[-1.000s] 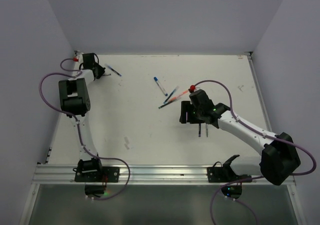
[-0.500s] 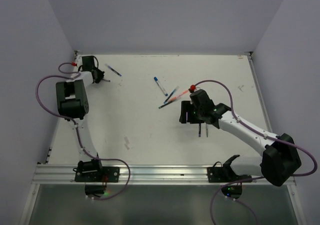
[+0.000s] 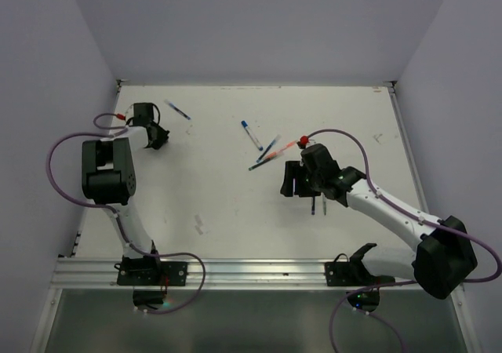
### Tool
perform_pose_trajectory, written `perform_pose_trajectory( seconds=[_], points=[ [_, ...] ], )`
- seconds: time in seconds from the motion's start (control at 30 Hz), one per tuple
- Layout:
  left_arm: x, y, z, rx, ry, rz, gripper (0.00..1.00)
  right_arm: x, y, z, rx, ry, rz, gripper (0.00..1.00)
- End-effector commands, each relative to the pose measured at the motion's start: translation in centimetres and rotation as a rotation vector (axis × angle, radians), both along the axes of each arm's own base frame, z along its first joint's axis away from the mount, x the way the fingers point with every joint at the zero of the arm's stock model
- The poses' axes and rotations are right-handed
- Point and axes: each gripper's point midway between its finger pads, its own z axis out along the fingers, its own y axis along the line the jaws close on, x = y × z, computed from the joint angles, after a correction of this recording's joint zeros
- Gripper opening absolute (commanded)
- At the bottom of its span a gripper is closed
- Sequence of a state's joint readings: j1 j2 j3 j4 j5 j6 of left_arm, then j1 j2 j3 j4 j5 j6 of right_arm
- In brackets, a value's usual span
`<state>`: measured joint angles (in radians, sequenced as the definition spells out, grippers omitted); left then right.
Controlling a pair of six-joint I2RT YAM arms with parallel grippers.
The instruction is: Open the pen caps
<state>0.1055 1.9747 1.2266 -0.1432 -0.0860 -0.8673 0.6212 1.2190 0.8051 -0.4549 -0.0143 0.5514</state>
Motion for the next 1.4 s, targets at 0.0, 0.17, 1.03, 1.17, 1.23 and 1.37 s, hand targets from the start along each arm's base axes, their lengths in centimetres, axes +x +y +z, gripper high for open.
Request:
perform_pose_trajectory(
  seconds=[0.0, 0.17, 1.03, 1.17, 1.23, 1.37],
  points=[
    [-1.4, 0.0, 1.8, 0.06, 0.011, -0.027, 0.0, 0.3, 0.6, 1.1, 0.052, -0.031, 0.008, 0.64],
    [-1.0, 1.4, 6.3, 0.15, -0.057, -0.014, 0.0, 0.2, 0.6, 1.1, 0.048, -0.038, 0.017, 0.64],
    [1.6, 4.9, 4.6, 0.285, 0.09, 0.098, 0.51, -0.5, 0.1, 0.7, 0.048, -0.046, 0.029, 0.64],
    [1.8, 4.9, 3.3, 0.299, 0.147, 0.077, 0.52, -0.5, 0.1, 0.7, 0.049, -0.049, 0.026, 0.64],
    [2.0, 4.9, 2.8, 0.312, 0.171, 0.07, 0.52, -0.6, 0.1, 0.8, 0.05, -0.051, 0.027, 0.64],
    [2.4, 4.4, 2.1, 0.351, 0.186, 0.05, 0.53, -0.6, -0.1, 1.0, 0.047, -0.06, 0.021, 0.64]
  ],
)
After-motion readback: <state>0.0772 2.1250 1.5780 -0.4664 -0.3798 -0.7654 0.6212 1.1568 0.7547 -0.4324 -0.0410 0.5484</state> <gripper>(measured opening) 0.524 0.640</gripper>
